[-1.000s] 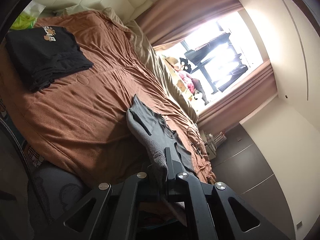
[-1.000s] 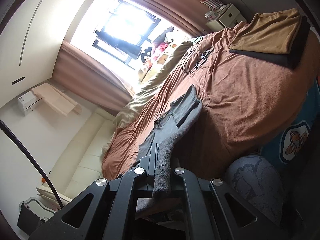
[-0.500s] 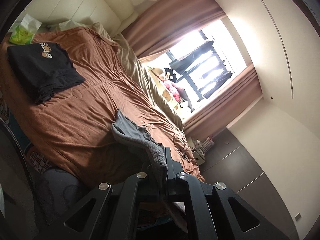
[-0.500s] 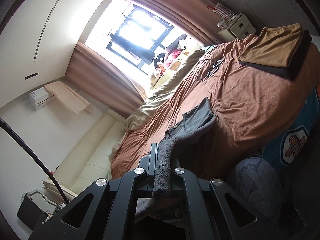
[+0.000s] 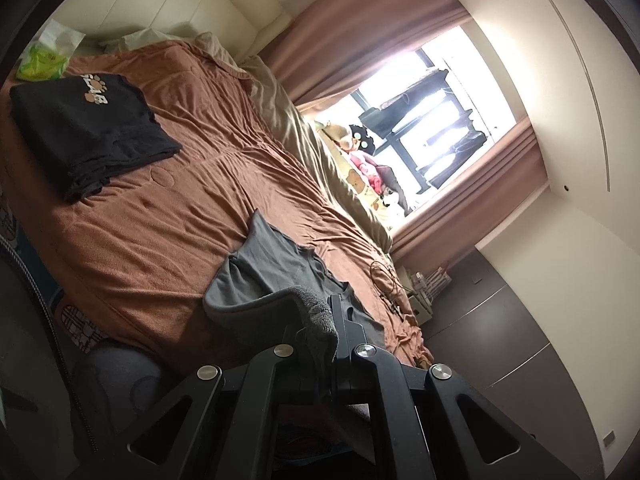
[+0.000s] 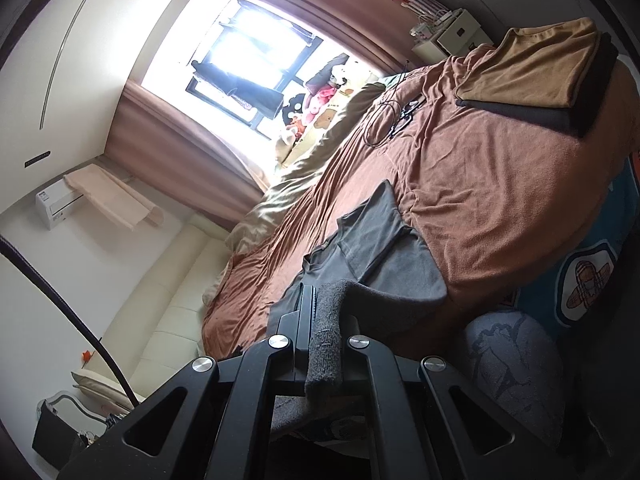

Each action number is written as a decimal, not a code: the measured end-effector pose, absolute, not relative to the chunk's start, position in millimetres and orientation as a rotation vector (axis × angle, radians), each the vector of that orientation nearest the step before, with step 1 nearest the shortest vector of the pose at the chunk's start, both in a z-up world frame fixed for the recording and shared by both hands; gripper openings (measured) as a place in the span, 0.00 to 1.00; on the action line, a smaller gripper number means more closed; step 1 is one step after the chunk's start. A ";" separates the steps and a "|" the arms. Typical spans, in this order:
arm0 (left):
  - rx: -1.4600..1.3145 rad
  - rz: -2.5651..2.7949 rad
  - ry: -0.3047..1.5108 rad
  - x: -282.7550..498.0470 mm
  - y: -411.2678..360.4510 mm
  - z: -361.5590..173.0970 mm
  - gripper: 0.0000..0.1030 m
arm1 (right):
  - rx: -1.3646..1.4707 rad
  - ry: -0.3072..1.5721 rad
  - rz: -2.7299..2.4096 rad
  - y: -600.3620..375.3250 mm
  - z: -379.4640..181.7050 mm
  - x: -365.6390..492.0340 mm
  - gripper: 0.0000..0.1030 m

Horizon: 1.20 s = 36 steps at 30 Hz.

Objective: Fold small clothes

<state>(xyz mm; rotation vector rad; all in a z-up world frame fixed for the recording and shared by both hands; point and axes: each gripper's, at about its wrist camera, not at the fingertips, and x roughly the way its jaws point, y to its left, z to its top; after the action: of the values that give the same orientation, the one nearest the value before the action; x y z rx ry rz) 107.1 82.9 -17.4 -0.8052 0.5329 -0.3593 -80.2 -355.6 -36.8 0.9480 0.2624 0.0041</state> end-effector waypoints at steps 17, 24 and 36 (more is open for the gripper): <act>-0.787 -0.266 0.685 271.8 49.1 -50.2 0.02 | 0.980 0.387 -0.068 -396.8 -25.6 83.7 0.00; -0.779 -0.255 0.724 326.5 33.4 -49.9 0.02 | 0.994 0.414 -0.097 -411.4 -18.1 127.3 0.00; -0.770 -0.230 0.761 395.1 19.1 -47.7 0.02 | 1.009 0.438 -0.114 -428.2 -11.3 191.5 0.00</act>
<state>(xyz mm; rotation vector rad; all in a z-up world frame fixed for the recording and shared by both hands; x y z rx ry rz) 395.1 19.1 -47.7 -0.7698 0.7611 -0.2301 191.5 -428.2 -11.3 1.0092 0.4382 -0.1135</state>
